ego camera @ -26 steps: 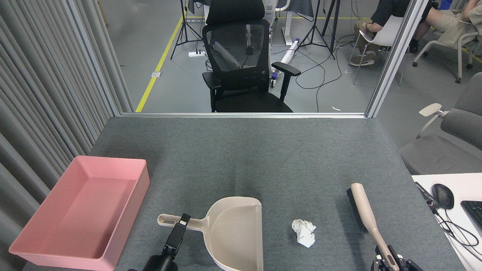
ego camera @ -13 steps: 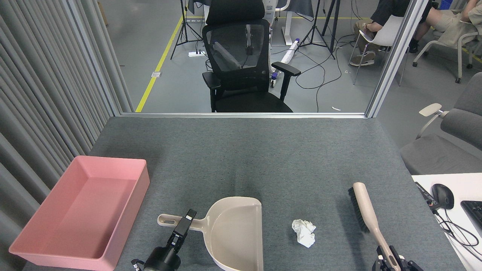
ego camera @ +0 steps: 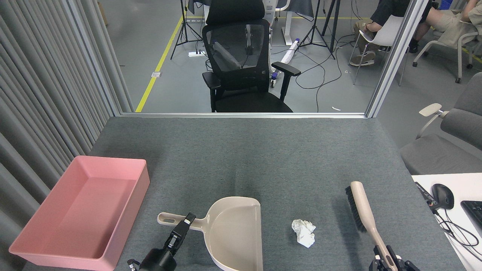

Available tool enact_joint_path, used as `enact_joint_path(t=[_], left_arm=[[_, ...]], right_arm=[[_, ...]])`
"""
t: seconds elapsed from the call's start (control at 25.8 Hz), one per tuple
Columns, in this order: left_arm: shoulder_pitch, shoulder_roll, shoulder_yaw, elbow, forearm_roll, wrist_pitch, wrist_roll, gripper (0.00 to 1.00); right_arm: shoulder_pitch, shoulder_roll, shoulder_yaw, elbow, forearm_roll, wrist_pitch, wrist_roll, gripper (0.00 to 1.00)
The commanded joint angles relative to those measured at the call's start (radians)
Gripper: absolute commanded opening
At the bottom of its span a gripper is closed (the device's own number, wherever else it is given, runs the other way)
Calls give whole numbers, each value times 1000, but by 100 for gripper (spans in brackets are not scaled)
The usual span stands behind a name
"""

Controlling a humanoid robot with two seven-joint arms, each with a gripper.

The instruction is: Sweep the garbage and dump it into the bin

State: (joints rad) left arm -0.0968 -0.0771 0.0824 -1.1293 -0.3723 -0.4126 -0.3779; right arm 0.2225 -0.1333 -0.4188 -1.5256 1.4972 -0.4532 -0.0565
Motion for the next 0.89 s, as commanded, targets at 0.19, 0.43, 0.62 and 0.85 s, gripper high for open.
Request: enact_joint_path(t=[0.19,0.43,0.62,0.85], left_arm=[[0,-1,17,0,0,-29,-81,9],[-6,-1,20,-1,-23,-26,-87,6],[-6,-1,20,-1,-45,-23,-81,6],[-4,-1,19,-7,-46,12,-50,6]], right_arm=[[54,24,-2,-33,0,-35,-6,17],[101,29,0,-39,-2,-52,-25,17],[107,74,9,-42,0,-55,-26,17],[124,81,44,-42,0,-70,-26,15]])
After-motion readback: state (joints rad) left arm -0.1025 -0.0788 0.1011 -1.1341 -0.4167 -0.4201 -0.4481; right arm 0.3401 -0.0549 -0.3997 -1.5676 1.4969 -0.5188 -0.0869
